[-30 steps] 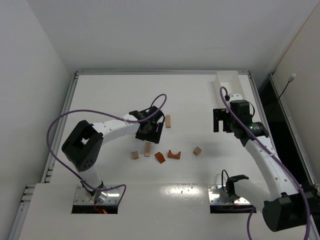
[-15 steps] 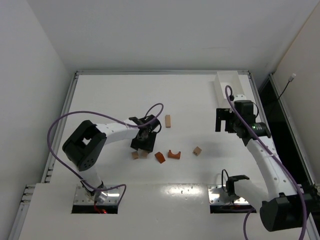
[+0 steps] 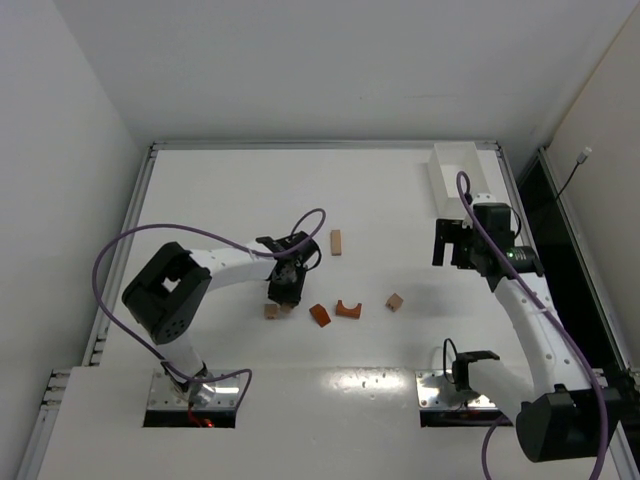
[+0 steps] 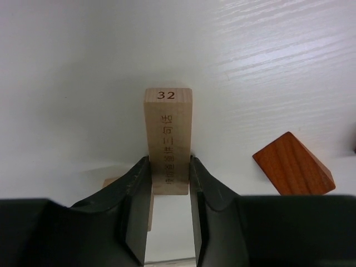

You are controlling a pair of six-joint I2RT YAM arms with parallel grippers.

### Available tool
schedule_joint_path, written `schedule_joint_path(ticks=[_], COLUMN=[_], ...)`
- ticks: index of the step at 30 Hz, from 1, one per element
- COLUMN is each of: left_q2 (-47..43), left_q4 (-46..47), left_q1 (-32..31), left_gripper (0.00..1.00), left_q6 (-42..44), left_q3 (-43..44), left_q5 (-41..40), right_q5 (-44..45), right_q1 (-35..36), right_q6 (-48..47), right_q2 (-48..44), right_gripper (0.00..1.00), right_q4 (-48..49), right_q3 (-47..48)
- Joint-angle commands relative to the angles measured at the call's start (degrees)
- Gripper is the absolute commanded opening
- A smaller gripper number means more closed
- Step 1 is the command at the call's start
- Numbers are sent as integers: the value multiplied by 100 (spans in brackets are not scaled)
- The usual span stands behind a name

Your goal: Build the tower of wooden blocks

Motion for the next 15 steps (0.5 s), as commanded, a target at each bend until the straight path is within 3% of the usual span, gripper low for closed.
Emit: schedule_joint_path(ticks=[1,9,15], left_q2=[-37,-151,472], left_q4=[203,150,150], left_q1=[-39,-39,23], left_gripper=[0,0,0], left_q6=[-6,126,-14], left_q3=[396,1996,2656], left_q5=[-106,-1170,-1373], right_q5=[-139,-323,-455], right_q1=[-28,-28,-28], right_q6=[92,443,558], right_q2=[-28,130,499], right_gripper=[92,88,88], right_q4=[109,222,276], right_q3=[4,-48,346])
